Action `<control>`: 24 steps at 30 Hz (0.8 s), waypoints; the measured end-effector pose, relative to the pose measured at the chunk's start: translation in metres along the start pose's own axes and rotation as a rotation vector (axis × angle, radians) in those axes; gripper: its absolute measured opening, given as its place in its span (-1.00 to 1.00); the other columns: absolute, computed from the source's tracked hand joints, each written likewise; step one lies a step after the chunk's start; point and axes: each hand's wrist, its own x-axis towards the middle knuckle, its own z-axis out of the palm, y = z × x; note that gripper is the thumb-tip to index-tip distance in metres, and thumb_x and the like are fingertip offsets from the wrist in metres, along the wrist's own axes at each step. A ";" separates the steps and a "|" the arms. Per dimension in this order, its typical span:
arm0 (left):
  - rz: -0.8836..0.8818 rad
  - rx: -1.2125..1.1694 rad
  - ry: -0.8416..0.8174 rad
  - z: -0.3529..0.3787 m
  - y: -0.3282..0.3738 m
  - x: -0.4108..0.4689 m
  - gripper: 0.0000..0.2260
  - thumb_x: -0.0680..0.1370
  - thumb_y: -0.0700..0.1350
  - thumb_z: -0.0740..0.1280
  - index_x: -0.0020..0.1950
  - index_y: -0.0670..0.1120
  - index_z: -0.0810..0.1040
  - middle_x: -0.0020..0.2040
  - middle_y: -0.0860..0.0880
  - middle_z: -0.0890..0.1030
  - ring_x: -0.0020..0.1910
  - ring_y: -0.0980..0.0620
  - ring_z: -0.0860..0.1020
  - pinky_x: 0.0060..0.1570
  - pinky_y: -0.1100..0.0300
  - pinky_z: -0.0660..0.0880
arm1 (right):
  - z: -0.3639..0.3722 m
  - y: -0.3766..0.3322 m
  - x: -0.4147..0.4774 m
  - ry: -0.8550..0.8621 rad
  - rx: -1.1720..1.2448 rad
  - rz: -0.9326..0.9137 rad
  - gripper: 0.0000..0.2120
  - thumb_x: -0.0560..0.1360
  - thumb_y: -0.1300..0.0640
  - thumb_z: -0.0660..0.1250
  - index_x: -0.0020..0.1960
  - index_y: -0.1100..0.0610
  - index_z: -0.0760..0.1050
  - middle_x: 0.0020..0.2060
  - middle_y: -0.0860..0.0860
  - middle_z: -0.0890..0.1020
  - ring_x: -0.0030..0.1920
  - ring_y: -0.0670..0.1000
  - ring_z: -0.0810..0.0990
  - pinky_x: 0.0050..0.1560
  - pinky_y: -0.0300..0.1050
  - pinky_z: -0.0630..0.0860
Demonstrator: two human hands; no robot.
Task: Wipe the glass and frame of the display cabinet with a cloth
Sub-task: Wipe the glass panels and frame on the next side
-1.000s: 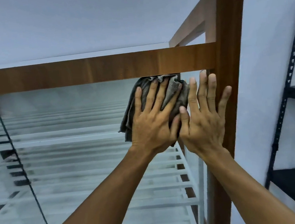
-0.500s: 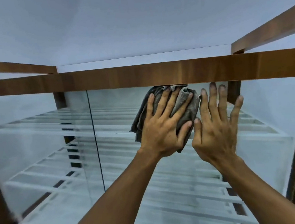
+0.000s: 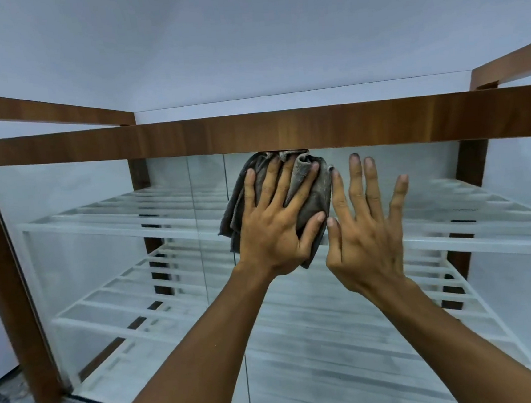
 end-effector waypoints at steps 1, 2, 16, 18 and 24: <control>0.005 0.000 0.002 -0.001 -0.005 -0.001 -0.41 0.67 0.18 0.19 0.65 -0.01 0.23 0.66 -0.17 0.23 0.68 -0.13 0.06 0.63 -0.27 -0.08 | 0.003 -0.007 0.003 -0.001 -0.009 -0.008 -0.34 0.60 0.05 0.13 0.65 0.24 0.07 0.65 0.22 0.02 0.67 0.21 -0.05 0.57 0.42 -0.25; 0.009 0.001 0.003 -0.002 -0.010 -0.002 -0.42 0.67 0.17 0.19 0.65 -0.01 0.23 0.66 -0.17 0.24 0.68 -0.12 0.07 0.63 -0.27 -0.08 | 0.005 -0.013 0.005 0.000 -0.017 -0.002 -0.34 0.60 0.06 0.11 0.65 0.26 0.07 0.65 0.22 0.03 0.66 0.22 -0.04 0.57 0.42 -0.25; -0.128 -0.032 0.057 -0.010 -0.073 -0.024 -0.37 0.65 0.19 0.20 0.66 -0.05 0.18 0.68 -0.17 0.12 0.70 -0.06 -0.05 0.65 -0.17 -0.09 | 0.020 -0.046 0.016 -0.010 -0.035 -0.014 -0.29 0.56 0.02 0.12 0.67 0.17 0.07 0.66 0.21 0.02 0.67 0.21 -0.06 0.54 0.49 -0.24; -0.193 -0.046 0.088 -0.009 -0.073 -0.025 -0.35 0.65 0.19 0.19 0.67 -0.06 0.14 0.68 -0.17 0.08 0.70 -0.08 -0.06 0.65 -0.14 -0.11 | 0.020 -0.047 0.016 -0.006 -0.030 -0.009 -0.30 0.57 0.01 0.12 0.67 0.16 0.07 0.66 0.21 0.03 0.66 0.22 -0.04 0.54 0.49 -0.22; -0.407 -0.031 0.086 -0.001 -0.045 -0.032 -0.34 0.68 0.19 0.11 0.70 -0.07 0.06 0.69 -0.25 0.05 0.69 -0.23 -0.04 0.63 -0.29 -0.09 | 0.021 -0.048 0.014 -0.012 -0.059 -0.002 -0.29 0.58 0.01 0.14 0.67 0.16 0.06 0.66 0.21 0.02 0.66 0.22 -0.04 0.55 0.47 -0.22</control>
